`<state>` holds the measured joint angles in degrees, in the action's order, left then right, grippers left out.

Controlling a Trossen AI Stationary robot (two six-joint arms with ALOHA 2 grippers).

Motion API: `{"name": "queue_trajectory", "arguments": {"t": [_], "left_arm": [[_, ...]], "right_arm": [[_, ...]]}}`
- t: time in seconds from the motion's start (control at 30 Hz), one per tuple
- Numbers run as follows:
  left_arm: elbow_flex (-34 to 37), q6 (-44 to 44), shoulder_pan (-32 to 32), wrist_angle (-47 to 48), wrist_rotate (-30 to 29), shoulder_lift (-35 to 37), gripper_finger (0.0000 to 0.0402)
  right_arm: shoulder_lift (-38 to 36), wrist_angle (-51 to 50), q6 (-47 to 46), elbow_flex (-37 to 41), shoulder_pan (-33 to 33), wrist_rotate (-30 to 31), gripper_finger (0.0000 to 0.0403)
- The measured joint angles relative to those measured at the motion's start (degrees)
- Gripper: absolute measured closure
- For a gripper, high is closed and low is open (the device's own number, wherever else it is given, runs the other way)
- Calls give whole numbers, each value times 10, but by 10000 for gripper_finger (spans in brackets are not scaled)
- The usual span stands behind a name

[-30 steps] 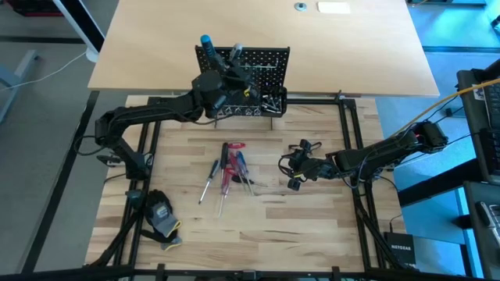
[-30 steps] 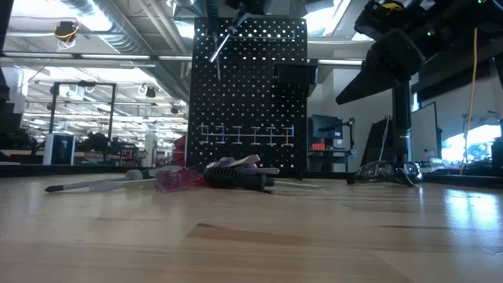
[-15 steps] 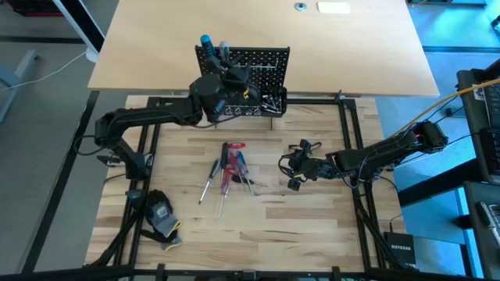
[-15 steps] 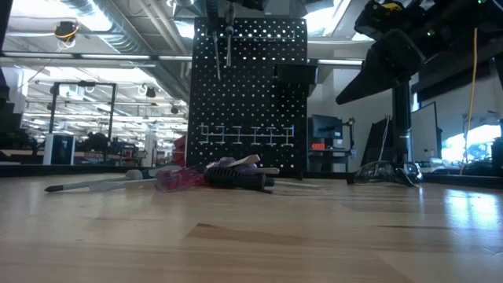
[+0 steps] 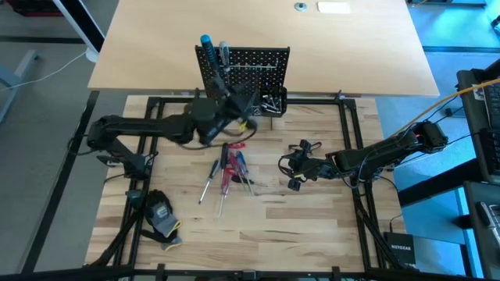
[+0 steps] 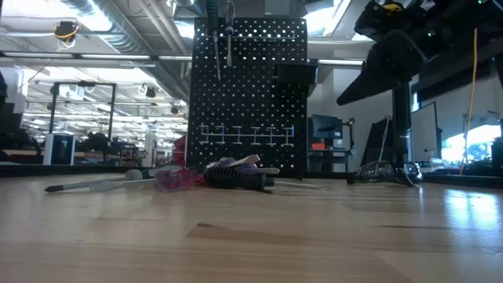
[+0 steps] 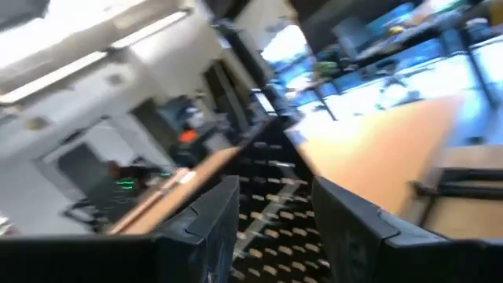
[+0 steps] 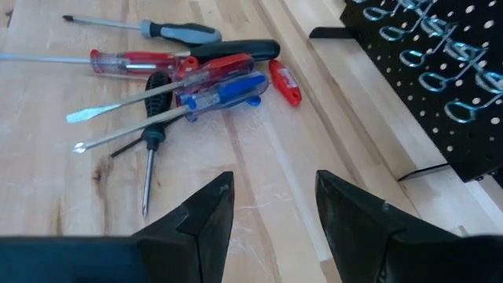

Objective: Hang tools onto peg board
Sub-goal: Hang the gray screwdriver on the peg board

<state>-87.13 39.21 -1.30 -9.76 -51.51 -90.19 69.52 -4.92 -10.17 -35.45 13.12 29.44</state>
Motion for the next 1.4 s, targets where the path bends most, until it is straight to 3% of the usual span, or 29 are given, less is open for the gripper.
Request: {"name": "queue_trajectory", "arguments": {"t": [0.27, 0.53, 0.67, 1.03, 1.4], "left_arm": [[-1, -194, 98, 252, -2, 64, 249], [12, -487, 169, 507, -1, 82, 249], [37, -618, 179, 596, 43, 80, 249], [160, -855, 175, 632, 258, 79, 249], [269, -1007, 173, 620, 364, 79, 249]], "right_arm": [[0, 4, 0, 0, 0, -1, 221], [0, 12, 0, 0, 0, -1, 221], [0, 16, 0, 0, 0, -1, 221], [0, 17, 0, 0, 0, 0, 221], [0, 17, 0, 0, 0, 1, 221]]}}
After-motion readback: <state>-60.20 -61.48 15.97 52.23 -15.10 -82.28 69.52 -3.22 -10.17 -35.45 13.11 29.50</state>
